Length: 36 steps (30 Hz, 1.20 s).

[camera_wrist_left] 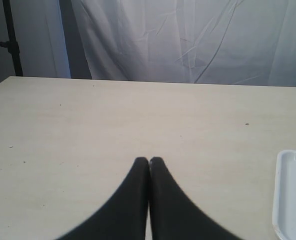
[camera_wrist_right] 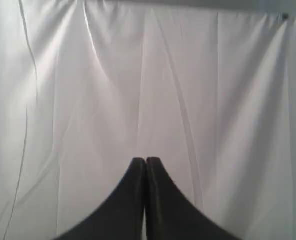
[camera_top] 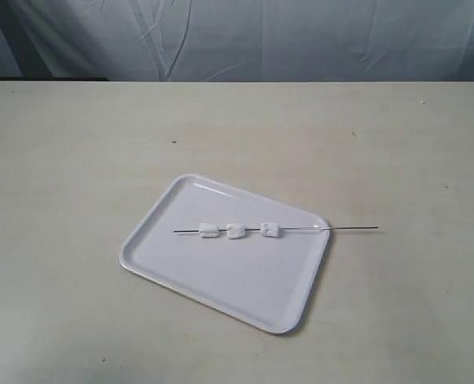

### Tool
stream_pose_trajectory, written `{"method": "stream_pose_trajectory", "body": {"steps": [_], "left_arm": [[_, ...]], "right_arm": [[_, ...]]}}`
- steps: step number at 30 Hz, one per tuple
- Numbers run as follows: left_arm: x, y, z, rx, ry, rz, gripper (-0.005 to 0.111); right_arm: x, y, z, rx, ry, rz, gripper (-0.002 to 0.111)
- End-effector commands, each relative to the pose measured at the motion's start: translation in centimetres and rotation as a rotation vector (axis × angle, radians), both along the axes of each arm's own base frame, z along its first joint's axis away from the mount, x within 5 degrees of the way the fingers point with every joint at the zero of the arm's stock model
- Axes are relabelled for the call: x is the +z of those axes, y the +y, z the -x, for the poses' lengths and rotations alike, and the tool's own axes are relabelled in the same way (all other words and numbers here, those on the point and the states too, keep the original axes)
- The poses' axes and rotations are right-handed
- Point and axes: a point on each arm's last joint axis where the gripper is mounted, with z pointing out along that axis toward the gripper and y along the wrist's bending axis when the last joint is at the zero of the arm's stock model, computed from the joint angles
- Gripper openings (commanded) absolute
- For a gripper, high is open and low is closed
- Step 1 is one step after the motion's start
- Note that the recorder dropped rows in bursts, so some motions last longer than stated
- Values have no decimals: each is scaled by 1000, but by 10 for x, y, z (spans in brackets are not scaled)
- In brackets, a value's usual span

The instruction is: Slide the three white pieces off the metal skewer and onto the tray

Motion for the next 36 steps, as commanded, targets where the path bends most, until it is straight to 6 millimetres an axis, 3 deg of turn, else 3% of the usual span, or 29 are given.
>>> {"method": "stream_pose_trajectory", "body": {"steps": [1, 5, 9, 12, 16, 19, 23, 28, 36], "left_arm": [[0, 0, 0, 5, -11, -3, 0], [0, 0, 0, 5, -11, -3, 0], [0, 0, 0, 5, -11, -3, 0], [0, 0, 0, 5, -11, -3, 0], [0, 0, 0, 5, -11, -3, 0], [0, 0, 0, 5, -11, -3, 0], [0, 0, 0, 5, -11, -3, 0], [0, 0, 0, 5, -11, -3, 0], [0, 0, 0, 5, -11, -3, 0]], "right_arm": [[3, -2, -35, -23, 382, 9, -1], [-3, -5, -75, -63, 634, 50, -1], [-23, -5, -116, -51, 887, 170, 2], [-46, 2, -145, 51, 1033, 223, 17], [-92, 6, -186, 143, 1285, 255, 44], [-125, 13, -209, 215, 1430, 323, 49], [-156, 40, -222, 434, 1494, 629, 46], [-186, 77, -228, 702, 1440, 1032, 46], [-212, 101, -258, 799, 1503, 1206, 46]]}}
